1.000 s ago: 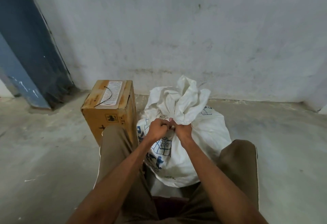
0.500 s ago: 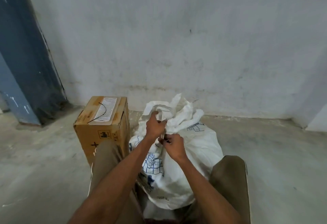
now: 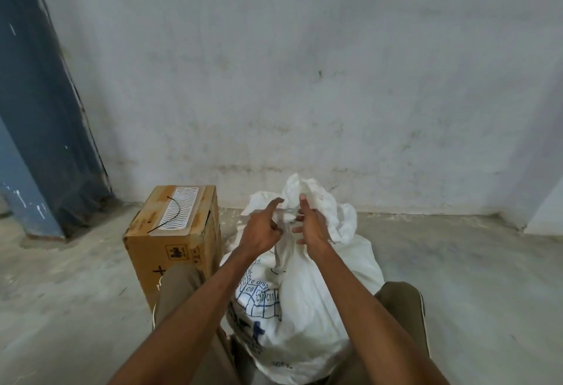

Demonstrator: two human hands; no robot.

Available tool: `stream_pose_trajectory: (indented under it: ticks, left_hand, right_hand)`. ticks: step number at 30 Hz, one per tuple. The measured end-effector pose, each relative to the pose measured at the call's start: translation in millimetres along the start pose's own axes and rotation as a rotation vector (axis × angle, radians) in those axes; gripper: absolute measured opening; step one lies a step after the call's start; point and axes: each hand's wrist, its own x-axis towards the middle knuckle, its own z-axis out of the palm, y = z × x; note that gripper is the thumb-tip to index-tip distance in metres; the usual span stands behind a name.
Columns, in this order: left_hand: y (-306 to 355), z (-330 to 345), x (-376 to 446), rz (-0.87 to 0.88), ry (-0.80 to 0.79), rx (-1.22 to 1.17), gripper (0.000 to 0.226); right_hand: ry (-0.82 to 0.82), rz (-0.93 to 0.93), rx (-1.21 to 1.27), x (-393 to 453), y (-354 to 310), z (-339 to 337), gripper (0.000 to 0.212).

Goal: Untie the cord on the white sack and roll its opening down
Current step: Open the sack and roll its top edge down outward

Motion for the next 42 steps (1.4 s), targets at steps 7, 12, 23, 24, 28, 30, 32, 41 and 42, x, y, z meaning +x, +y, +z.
stream_pose_trajectory:
  ticks: [7, 12, 23, 24, 28, 30, 32, 41, 42]
  left_hand:
    - [12, -10, -3, 0.009, -0.22, -0.038, 0.03]
    - [24, -37, -3, -0.167, -0.542, 0.009, 0.043]
    - [75, -30, 49, -0.46, -0.098, -0.462, 0.031]
    - [74, -27, 49, -0.503, -0.143, -0.522, 0.027]
    - [58, -11, 35, -0.482, -0.254, -0.504, 0.016]
    - [50, -7, 27, -0.461, -0.252, -0.511, 0.012]
    - [46, -8, 18, -0.428, -0.275, -0.465, 0.013]
    - [22, -2, -1, -0.153, -0.452, -0.132, 0.013]
    - [21, 0, -1, -0.143, -0.443, -0.11, 0.014]
  right_hand:
    - [0.027, -0.054, -0.127, 20, -26, -5, 0.059]
    - [0.039, -0.027, -0.231, 38, -30, -22, 0.03]
    - [-0.451, -0.234, -0.059, -14, -43, -27, 0.012]
    - [-0.541, -0.203, -0.064, -16, -38, -31, 0.011]
    - [-0.501, 0.084, 0.011, -22, -16, -45, 0.065]
    - [-0.272, 0.182, 0.04, -19, -3, -45, 0.081]
    - [0.037, 0.237, 0.172, -11, 8, -42, 0.066]
    - [0.683, -0.101, -0.492, -19, 15, -40, 0.072]
    - [0.651, -0.163, -0.659, -17, 22, -40, 0.06]
